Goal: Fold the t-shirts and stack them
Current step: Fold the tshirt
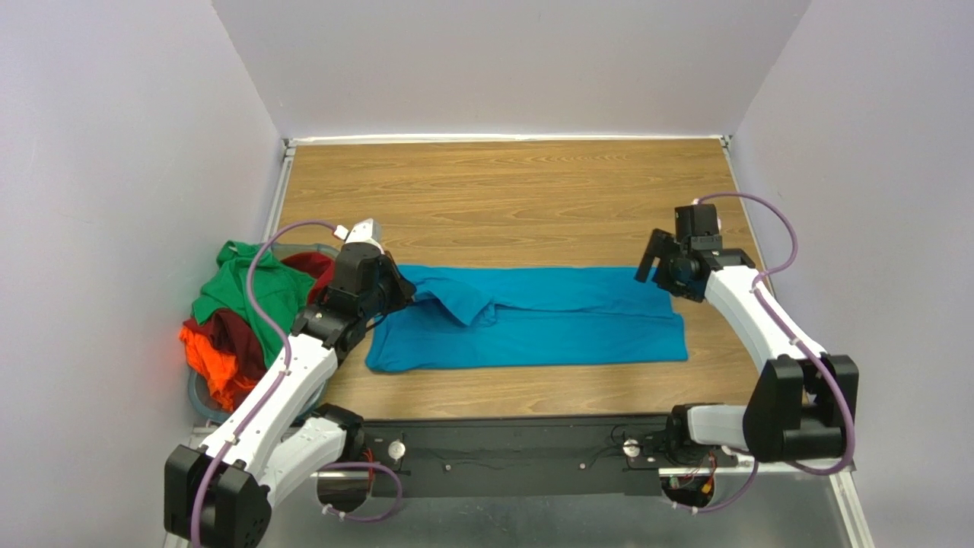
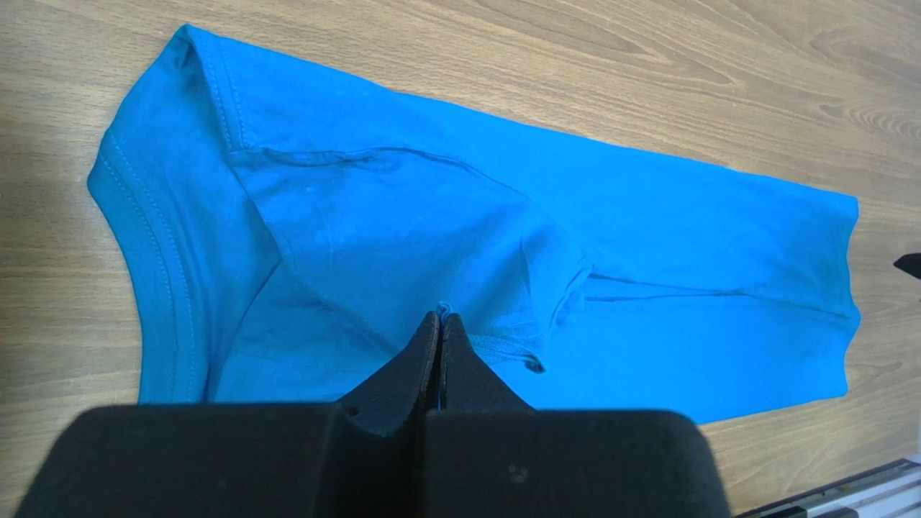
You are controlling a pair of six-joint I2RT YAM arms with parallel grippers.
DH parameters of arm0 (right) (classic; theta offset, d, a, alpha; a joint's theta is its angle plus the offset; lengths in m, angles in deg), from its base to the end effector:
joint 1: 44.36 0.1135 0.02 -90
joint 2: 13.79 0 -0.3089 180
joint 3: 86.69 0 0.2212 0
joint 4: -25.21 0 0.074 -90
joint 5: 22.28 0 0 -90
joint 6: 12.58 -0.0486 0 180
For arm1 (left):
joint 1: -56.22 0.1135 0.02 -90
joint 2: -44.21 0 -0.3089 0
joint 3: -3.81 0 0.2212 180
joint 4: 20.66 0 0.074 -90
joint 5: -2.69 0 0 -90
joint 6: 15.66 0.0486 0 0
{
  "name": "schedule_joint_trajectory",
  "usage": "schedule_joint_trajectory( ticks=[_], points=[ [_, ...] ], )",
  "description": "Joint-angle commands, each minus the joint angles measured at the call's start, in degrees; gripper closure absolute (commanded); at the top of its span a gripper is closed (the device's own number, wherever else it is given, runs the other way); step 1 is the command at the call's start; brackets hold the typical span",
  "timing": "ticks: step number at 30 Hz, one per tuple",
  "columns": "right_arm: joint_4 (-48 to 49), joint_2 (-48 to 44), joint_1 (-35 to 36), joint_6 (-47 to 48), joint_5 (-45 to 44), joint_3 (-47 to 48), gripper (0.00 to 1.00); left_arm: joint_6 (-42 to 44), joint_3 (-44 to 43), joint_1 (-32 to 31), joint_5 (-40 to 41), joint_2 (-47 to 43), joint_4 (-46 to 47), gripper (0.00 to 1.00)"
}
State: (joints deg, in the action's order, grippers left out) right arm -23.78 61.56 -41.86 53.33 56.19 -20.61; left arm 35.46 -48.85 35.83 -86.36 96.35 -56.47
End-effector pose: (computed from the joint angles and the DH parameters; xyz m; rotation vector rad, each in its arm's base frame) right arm 0.2244 0.0001 0.2733 0.5510 2.4980 -0.0841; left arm 0.1425 -0.0521 0.2886 -0.3700 2.2129 -0.5578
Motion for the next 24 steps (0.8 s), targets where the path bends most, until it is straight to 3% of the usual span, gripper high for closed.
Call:
schedule_joint_trajectory(
  ticks=[1, 2, 7, 14, 17, 19, 24],
  points=[
    [2.57, -4.85, 5.3, 8.27, 22.75, 1.51, 0.11, -0.85, 0.8, -0.27, 1.16, -0.72, -0.67, 1.0],
    [3.97, -5.39, 10.45, 9.06, 25.3, 1.77, 0.11, -0.94, 1.15, -0.27, 0.98, -0.64, -0.49, 1.0],
    [6.18, -5.04, 22.52, 8.1, 27.61, 3.88, 0.11, -1.38, 1.77, -0.36, 0.89, -1.42, -0.32, 1.0],
    [14.6, 3.38, 47.98, 12.31, 19.71, 4.75, 0.11, -1.47, 1.68, -0.27, 1.42, -0.64, 0.65, 1.0],
    [16.02, 11.38, 55.21, 14.33, 14.01, 9.76, 0.11, -1.12, 0.81, -0.27, 1.95, 1.12, 0.92, 1.0],
    [17.08, 16.72, 56.99, 14.34, 8.21, 13.0, 0.11, -1.03, 0.1, -0.36, 2.56, 1.91, 1.35, 1.0],
    [25.6, 23.25, 57.79, 14.6, 5.91, 14.25, 0.12, -0.68, 0.01, -0.27, 2.48, 2.7, 2.5, 1.0]
  ],
)
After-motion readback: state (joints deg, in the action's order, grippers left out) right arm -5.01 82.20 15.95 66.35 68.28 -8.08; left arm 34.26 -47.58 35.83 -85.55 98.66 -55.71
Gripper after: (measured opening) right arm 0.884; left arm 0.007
